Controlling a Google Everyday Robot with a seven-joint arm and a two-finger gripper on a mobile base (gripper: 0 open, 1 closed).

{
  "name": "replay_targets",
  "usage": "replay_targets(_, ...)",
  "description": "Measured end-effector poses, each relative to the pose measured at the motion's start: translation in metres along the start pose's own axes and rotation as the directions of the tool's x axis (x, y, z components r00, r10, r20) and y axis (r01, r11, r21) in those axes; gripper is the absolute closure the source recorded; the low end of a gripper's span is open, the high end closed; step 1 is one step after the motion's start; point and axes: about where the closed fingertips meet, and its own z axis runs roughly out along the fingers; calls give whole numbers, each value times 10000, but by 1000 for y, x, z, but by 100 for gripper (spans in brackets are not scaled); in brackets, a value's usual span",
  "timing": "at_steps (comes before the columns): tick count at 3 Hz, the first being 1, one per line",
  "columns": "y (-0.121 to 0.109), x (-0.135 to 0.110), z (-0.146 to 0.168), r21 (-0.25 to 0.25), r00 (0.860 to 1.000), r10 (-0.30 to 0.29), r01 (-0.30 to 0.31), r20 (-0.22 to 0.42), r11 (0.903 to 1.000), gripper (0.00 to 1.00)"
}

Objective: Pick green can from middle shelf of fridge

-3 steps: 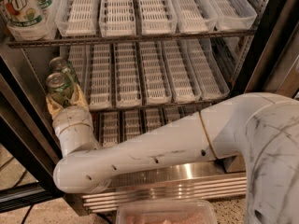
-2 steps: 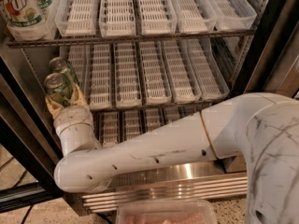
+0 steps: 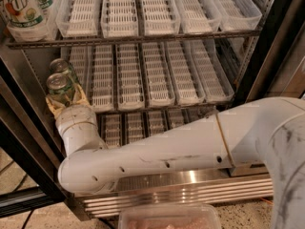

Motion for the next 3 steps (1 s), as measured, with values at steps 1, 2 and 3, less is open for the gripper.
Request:
replay_targets(1,-5,-12,-2,-256,9998,165,-169,-137,9995,100)
replay_targets(2,-8,-22,-3,-535,9995,227,-239,-232,9983,100)
replay_targets(3,-12,-30,-4,-917,9985,366,-402,-400,9950,100)
